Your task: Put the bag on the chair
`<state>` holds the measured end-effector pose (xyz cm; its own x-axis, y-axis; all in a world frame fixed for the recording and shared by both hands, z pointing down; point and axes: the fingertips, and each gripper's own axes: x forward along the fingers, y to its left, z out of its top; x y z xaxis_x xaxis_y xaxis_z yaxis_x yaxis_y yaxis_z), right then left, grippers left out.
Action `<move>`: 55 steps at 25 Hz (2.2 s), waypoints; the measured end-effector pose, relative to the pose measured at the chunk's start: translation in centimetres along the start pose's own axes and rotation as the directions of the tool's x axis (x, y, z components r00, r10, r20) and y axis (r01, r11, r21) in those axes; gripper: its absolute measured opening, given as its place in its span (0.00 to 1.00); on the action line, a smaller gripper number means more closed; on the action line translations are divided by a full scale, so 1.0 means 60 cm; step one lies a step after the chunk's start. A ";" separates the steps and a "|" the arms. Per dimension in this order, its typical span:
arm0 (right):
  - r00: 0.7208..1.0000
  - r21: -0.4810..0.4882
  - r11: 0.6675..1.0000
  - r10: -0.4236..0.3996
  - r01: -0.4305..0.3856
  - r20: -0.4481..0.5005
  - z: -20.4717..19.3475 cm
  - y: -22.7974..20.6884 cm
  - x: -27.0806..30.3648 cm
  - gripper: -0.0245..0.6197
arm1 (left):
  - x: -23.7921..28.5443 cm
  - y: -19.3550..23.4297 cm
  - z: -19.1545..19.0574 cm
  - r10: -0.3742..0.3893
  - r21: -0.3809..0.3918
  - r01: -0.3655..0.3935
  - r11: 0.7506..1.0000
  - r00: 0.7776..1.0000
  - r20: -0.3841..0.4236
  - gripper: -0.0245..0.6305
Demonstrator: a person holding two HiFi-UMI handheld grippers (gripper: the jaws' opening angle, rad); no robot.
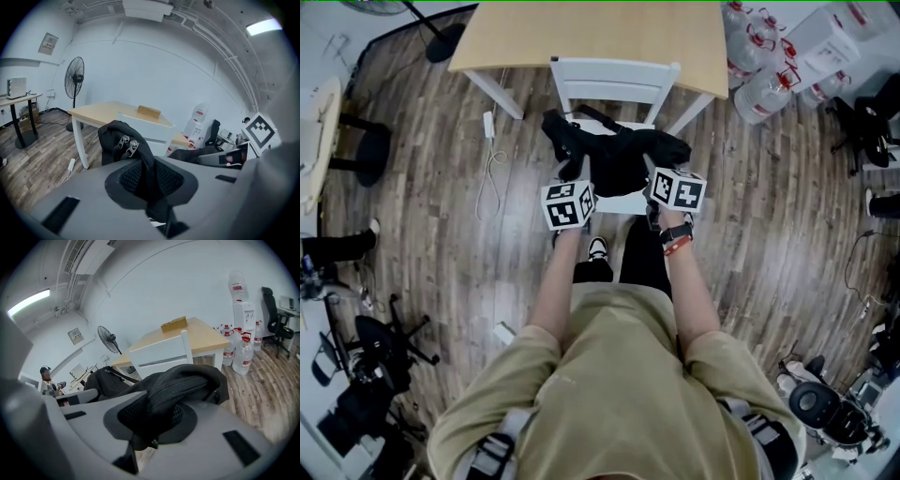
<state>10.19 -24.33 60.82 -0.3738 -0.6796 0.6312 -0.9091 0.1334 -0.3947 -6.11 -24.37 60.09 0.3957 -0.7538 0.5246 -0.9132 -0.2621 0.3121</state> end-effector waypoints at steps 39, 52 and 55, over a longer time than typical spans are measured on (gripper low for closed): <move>0.945 0.069 0.998 0.034 -0.012 -0.326 -0.184 -0.128 0.245 0.18 | 0.190 0.127 -0.238 0.043 -0.116 -0.089 0.989 0.934 -0.354 0.12; 0.903 0.126 0.992 0.067 -0.014 -0.425 -0.268 -0.180 0.305 0.19 | 0.246 0.158 -0.348 0.048 -0.116 -0.120 0.986 0.869 -0.492 0.13; 0.896 0.126 0.992 0.071 -0.017 -0.438 -0.281 -0.190 0.317 0.19 | 0.256 0.165 -0.367 0.040 -0.131 -0.126 0.983 0.856 -0.515 0.14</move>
<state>10.34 -26.58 88.58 -0.4802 -0.2835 0.8301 -0.8721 0.0530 -0.4864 -6.91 -25.28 88.68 0.3521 -0.3454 0.8699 -0.9348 -0.0841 0.3450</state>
